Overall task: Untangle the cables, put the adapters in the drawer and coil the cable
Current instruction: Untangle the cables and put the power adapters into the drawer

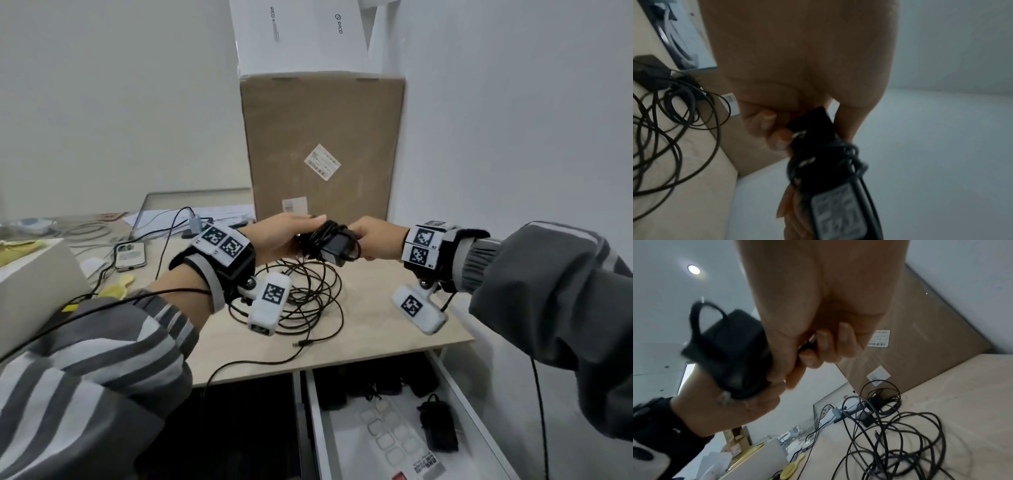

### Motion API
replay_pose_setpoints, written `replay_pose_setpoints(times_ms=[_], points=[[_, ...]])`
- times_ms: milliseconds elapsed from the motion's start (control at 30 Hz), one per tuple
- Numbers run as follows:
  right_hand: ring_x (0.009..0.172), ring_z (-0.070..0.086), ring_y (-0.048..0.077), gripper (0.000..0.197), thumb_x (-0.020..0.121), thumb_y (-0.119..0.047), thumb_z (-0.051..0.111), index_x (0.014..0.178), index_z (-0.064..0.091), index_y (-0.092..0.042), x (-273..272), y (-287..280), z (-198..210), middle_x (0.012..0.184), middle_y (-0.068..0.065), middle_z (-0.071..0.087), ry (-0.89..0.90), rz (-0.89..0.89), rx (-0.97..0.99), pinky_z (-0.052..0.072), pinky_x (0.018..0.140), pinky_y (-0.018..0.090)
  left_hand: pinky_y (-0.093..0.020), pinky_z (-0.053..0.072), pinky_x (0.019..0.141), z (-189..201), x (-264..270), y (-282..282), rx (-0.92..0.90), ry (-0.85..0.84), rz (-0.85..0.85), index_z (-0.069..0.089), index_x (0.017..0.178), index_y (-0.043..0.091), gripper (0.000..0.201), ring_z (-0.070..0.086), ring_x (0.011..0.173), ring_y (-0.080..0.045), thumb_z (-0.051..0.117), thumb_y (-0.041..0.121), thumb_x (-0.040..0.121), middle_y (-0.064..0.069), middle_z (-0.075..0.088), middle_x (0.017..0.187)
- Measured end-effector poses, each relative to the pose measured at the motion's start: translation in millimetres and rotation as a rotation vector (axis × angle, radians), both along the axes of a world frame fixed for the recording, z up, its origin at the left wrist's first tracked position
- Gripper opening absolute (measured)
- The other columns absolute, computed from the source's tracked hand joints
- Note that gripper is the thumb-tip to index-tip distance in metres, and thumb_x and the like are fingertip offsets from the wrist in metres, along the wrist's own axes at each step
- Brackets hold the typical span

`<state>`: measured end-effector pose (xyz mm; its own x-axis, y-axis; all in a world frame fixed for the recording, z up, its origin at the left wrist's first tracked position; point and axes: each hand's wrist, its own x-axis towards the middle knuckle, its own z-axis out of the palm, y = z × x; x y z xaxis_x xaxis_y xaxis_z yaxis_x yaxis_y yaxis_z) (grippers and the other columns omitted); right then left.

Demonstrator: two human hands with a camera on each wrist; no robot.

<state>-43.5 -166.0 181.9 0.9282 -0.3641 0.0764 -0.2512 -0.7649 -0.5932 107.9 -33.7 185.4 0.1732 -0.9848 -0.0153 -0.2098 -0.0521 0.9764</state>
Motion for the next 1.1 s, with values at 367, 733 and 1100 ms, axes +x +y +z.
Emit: replay_pose_setpoints(times_ms=[367, 733, 1100], points=[[0.071, 0.057, 0.007, 0.021, 0.094, -0.003, 0.053, 0.094, 0.07, -0.015, -49, 4, -38, 0.082, 0.004, 0.064, 0.11, -0.099, 0.365, 0.044, 0.067, 0.017, -0.032, 0.058, 0.075, -30, -52, -2, 0.302, -0.484, 0.005, 0.058, 0.106, 0.011, 0.036, 0.068, 0.085, -0.022, 0.06, 0.043, 0.09, -0.006, 0.062, 0.094], [0.109, 0.062, 0.02, 0.025, 0.089, -0.023, 0.066, 0.11, 0.062, -0.012, -103, 32, -75, 0.116, 0.012, 0.066, 0.068, -0.229, 0.484, 0.051, 0.088, 0.033, -0.029, 0.052, 0.057, -81, -100, -9, 0.157, -0.532, 0.183, 0.056, 0.066, 0.013, 0.04, 0.06, 0.059, -0.023, 0.062, 0.046, 0.087, -0.005, 0.057, 0.061], [0.072, 0.07, 0.021, 0.019, 0.084, -0.008, 0.07, 0.094, 0.067, 0.008, -144, 45, -143, 0.086, 0.017, 0.071, -0.187, -0.479, 0.97, 0.058, 0.068, 0.028, -0.02, 0.047, 0.07, -147, -135, 6, 0.379, 0.216, -0.008, 0.061, 0.104, 0.015, 0.028, 0.06, 0.086, -0.011, 0.058, 0.039, 0.092, 0.002, 0.063, 0.094]])
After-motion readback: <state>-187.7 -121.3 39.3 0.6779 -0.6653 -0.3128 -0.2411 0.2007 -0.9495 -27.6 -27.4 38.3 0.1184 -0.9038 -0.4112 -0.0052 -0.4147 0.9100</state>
